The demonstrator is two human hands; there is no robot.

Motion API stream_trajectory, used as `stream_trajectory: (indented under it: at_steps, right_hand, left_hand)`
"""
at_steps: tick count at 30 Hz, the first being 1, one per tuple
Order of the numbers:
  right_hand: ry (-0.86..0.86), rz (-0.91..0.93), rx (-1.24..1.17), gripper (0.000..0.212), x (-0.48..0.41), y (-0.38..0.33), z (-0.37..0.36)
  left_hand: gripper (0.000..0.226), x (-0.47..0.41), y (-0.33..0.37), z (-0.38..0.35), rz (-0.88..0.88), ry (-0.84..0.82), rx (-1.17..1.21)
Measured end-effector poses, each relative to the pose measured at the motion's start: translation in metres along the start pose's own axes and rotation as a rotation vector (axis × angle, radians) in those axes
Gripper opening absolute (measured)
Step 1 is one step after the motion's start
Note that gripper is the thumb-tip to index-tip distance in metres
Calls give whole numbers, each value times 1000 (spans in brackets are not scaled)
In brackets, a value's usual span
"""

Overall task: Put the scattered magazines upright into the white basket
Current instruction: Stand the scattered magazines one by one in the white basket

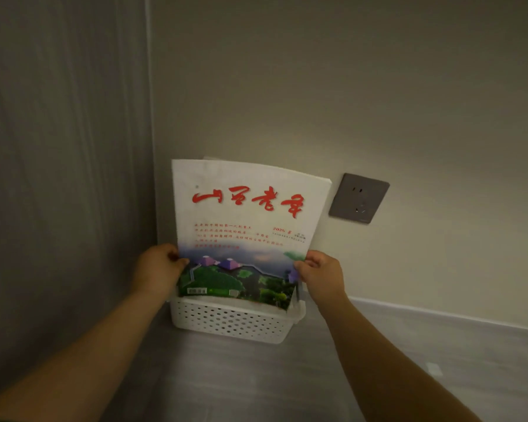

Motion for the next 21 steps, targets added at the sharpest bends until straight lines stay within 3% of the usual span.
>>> stream_trajectory:
  at_steps: [3,9,12,15,21]
  right_hand:
    - [-44,-39,131,12,-2,15,-8]
    - [-19,-56,192,32,-4,35,-12]
    - [15,-65,2,8,-4,38,-11]
    - [-60,-63,-122,30,-3,38,-16]
    - [-210,65,-7,38,13,26,-22]
  left_hand:
    - [16,-2,-7,-10,-16,-20,-87]
    - [19,-10,-13,-20,-32,10,-170]
    - [21,-8,-11,-23,-30,-4,-180]
    - [25,0,-6,-21,-63,9,-219]
    - [34,36,3,-11,-43,11,-117]
Point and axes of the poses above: each hand's wrist, its own x-axis away from the middle knuckle, its own z-axis out of the back of the hand, y = z × x, the point moved 7 cm from there along -x, towards the middle knuckle, and after that the axes turned 4 degrees about y, right-handed, at the moved point
